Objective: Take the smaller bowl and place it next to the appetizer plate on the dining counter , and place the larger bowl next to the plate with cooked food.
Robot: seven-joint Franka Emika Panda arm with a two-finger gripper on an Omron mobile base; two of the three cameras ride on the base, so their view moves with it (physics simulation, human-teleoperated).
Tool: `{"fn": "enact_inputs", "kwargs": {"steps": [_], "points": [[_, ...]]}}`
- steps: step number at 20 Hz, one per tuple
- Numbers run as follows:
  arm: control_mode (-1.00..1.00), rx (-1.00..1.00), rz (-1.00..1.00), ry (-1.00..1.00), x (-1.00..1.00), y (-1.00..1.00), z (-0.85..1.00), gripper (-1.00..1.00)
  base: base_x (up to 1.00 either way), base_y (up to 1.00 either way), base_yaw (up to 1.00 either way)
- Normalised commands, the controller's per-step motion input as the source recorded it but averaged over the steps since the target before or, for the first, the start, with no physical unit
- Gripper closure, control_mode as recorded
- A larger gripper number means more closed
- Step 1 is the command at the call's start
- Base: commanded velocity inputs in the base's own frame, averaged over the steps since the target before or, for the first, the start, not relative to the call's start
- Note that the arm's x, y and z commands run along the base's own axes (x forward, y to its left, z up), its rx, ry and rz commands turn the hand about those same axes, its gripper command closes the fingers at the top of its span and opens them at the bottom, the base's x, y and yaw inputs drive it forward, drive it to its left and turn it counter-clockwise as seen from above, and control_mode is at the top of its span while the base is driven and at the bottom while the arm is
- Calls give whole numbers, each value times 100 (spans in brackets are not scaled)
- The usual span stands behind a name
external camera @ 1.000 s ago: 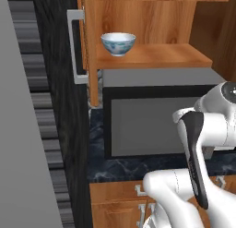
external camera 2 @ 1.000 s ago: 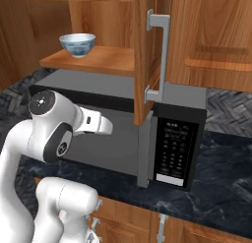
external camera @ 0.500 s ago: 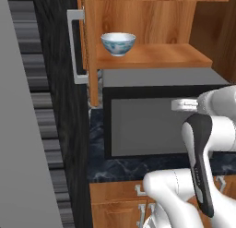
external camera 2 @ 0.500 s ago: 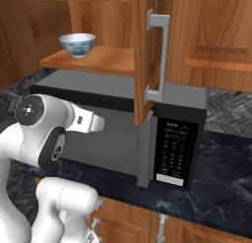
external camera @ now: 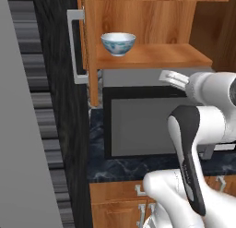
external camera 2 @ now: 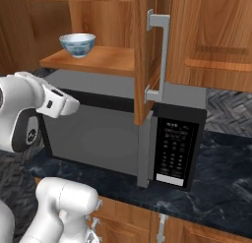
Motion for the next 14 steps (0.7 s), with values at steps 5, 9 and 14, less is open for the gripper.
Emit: {"fn": "enact_inputs", "kwargs": {"steps": [5, 9, 14], "points": [[-100, 12, -12, 0, 19, 23, 54, -100, 0, 0, 0], [-100, 21, -5, 0, 61, 6, 20, -100, 0, 0, 0], [-100, 23, 0, 0, 64, 9, 11, -100, 0, 0, 0]]}}
